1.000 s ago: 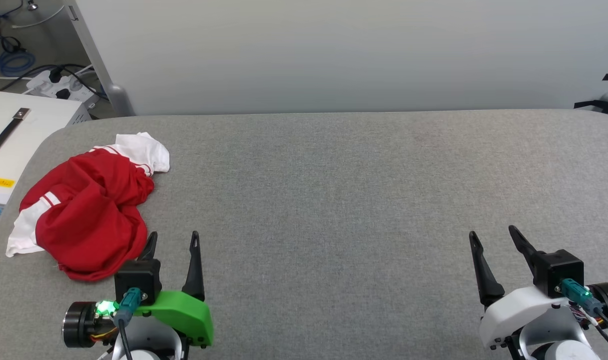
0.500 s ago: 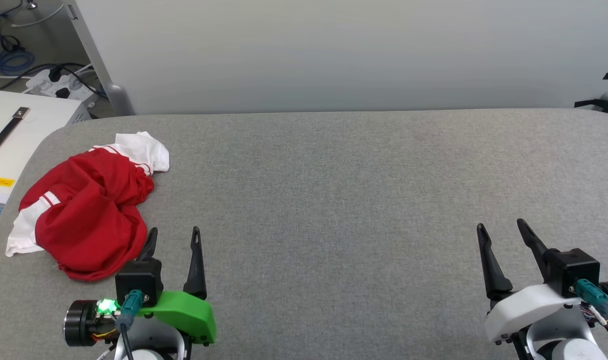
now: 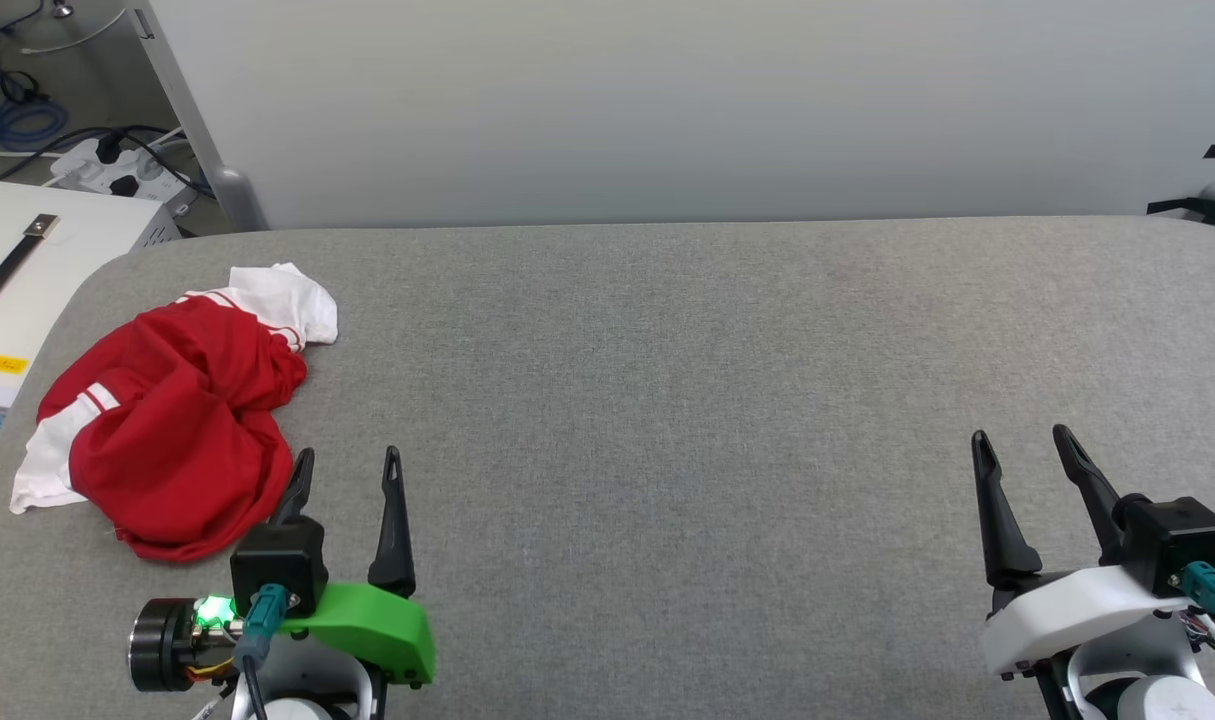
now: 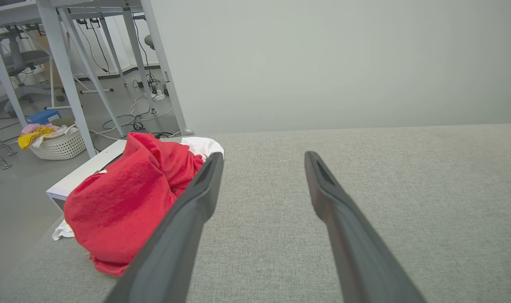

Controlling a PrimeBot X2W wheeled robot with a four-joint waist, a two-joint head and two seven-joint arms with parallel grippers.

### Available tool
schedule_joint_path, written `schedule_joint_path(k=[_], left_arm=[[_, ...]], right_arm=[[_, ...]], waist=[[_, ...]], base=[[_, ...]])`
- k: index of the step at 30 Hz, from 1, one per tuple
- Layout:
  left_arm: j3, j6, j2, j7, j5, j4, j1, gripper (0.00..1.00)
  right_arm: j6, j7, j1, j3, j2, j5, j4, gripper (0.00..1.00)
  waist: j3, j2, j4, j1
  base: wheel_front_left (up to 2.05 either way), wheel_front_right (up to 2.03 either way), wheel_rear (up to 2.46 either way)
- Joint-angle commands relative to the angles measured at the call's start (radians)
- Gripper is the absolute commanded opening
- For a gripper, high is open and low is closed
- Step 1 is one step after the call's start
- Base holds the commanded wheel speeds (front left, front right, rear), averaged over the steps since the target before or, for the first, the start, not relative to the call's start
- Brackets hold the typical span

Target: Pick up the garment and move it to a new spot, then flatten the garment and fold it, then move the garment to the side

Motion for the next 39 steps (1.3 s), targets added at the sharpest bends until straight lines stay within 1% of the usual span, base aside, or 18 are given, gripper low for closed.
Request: schedule_joint_path(k=[1,22,39], left_arm=[[-0.004,0.007,0.000,-0.012,-0.005,-0.007,0.005,1.00],[-0.019,0.023,-0.001,-0.056,-0.011,-0.006,0.020,1.00],[-0.033,0.038,-0.002,-0.091,-0.009,0.000,0.030,1.00]], right_arm=[[0.000,-0.011,0.011,-0.004,0.000,0.013,-0.010,1.00],[0.000,-0.054,0.034,-0.018,0.001,0.054,-0.021,1.00],[0.000,-0.088,0.050,-0.019,0.001,0.037,-0.030,1.00]], waist=[[0.000,0.0000,0.000,0.0000],[-0.005,0.0000,-0.001,0.0000],[-0.005,0.0000,-0.004,0.0000]], base=[[0.00,0.00,0.00],[0.00,0.00,0.00],[0.00,0.00,0.00]])
